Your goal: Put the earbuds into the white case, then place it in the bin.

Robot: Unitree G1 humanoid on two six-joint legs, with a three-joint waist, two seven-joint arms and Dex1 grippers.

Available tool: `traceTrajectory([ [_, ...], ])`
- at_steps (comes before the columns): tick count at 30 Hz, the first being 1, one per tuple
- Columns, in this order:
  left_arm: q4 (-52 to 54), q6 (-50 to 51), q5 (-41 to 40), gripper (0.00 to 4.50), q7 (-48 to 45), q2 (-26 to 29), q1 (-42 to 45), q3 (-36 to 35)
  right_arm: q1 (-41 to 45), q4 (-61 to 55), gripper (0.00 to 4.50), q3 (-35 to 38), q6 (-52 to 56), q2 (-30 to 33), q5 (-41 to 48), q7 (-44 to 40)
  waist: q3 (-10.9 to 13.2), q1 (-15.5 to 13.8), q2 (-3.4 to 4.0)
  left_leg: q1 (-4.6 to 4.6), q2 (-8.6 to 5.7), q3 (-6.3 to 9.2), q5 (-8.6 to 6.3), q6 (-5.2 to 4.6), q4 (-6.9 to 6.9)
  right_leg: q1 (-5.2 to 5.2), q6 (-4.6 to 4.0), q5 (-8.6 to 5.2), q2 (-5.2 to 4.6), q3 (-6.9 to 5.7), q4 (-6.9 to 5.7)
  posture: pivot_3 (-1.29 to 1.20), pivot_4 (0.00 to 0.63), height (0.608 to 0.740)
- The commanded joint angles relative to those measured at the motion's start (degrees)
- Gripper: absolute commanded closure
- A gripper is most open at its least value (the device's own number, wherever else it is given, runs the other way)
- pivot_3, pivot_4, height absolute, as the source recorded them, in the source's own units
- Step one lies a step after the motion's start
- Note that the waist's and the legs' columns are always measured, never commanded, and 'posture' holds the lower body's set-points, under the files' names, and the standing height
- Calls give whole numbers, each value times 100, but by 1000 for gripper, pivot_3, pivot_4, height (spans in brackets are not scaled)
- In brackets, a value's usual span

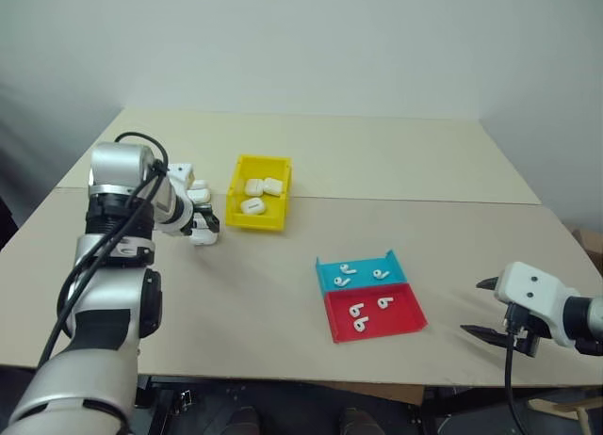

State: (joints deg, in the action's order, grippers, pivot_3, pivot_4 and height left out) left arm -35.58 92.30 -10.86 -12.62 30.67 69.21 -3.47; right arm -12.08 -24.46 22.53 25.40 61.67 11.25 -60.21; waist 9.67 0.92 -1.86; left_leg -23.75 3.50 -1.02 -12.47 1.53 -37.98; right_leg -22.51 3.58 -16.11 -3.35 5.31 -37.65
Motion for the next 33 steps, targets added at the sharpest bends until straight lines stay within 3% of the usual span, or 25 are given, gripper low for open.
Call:
traceTrajectory([
  [1,309,20,-17,19,14,31,32,109,-35,-197,0,157,-12,9,-36,61,0,-3,0,0,0,0,0,0,0,0,0,0,0,0,0,0,150,740],
  [12,205,-351,149,19,5,-38,-123,341,-77,-197,0,117,-26,10,-91,143,0,-9,0,1,-2,1,0,0,0,1,0,0,-1,-1,1,0,150,740],
  [33,-1058,-1478,471,19,-391,-169,119,726,-294,-346,0,190,49,11,-159,209,0,-9,0,-1,-5,3,0,0,0,2,1,-1,-3,-2,4,0,150,740],
])
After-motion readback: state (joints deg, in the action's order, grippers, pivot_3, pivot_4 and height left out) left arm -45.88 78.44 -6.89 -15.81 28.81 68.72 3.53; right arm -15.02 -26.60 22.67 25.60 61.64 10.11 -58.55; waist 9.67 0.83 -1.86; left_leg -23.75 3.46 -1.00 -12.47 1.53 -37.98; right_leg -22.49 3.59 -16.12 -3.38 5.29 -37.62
